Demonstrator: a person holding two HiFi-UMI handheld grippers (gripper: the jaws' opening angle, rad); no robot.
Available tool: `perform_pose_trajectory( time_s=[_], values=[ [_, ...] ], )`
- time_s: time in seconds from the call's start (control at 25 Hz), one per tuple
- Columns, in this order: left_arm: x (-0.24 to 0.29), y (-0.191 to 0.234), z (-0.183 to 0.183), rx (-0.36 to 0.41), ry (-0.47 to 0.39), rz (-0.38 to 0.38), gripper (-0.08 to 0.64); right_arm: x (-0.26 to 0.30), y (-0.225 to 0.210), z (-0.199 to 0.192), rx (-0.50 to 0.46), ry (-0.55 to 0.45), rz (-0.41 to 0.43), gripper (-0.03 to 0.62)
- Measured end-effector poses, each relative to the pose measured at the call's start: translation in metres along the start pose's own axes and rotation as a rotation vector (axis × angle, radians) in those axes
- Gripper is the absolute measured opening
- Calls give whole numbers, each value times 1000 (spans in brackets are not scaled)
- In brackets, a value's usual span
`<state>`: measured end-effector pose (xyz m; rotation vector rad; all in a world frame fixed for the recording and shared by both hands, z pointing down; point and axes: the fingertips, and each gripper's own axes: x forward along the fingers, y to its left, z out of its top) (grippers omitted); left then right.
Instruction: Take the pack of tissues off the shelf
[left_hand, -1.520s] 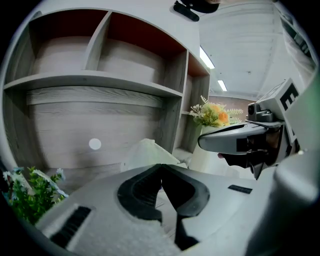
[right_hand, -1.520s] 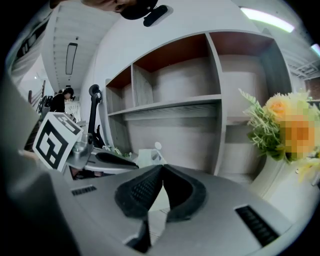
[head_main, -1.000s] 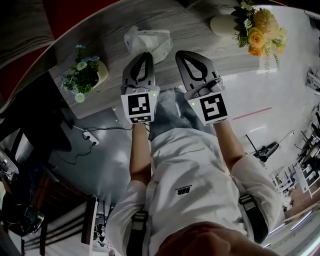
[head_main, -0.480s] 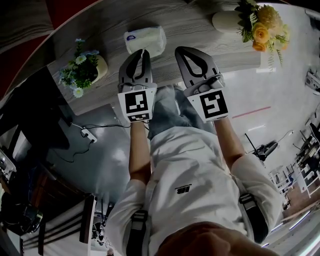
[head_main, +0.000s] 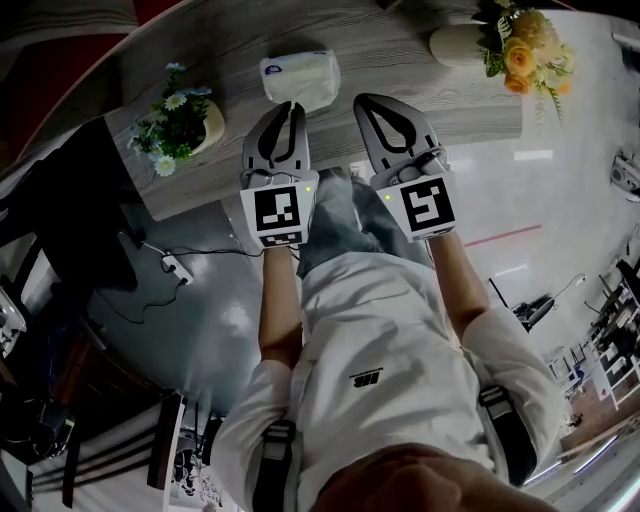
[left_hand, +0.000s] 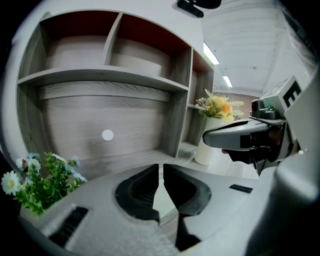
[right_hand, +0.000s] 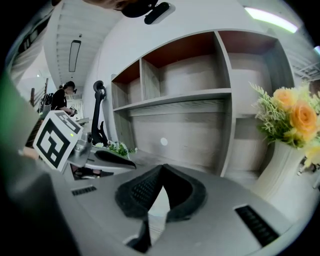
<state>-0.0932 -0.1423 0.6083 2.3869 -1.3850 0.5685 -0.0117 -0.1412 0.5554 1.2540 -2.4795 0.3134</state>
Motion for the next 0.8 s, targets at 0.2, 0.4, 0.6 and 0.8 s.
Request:
perform_pose_trajectory(
  time_s=[0.2, 0.4, 0.6, 0.8],
  values=[
    [-13, 0, 7, 1, -16, 13, 32, -7, 6, 3, -5, -2, 3, 25],
    [-22, -2, 13, 4, -25, 24, 32, -13, 9, 8, -10, -7, 9, 25],
    [-25, -4, 18, 9, -31, 33, 32, -15, 9, 13, -10, -18, 14, 25],
    [-29, -8, 20, 9, -31, 41, 32, -18, 8, 16, -13, -22, 20, 25]
  ],
)
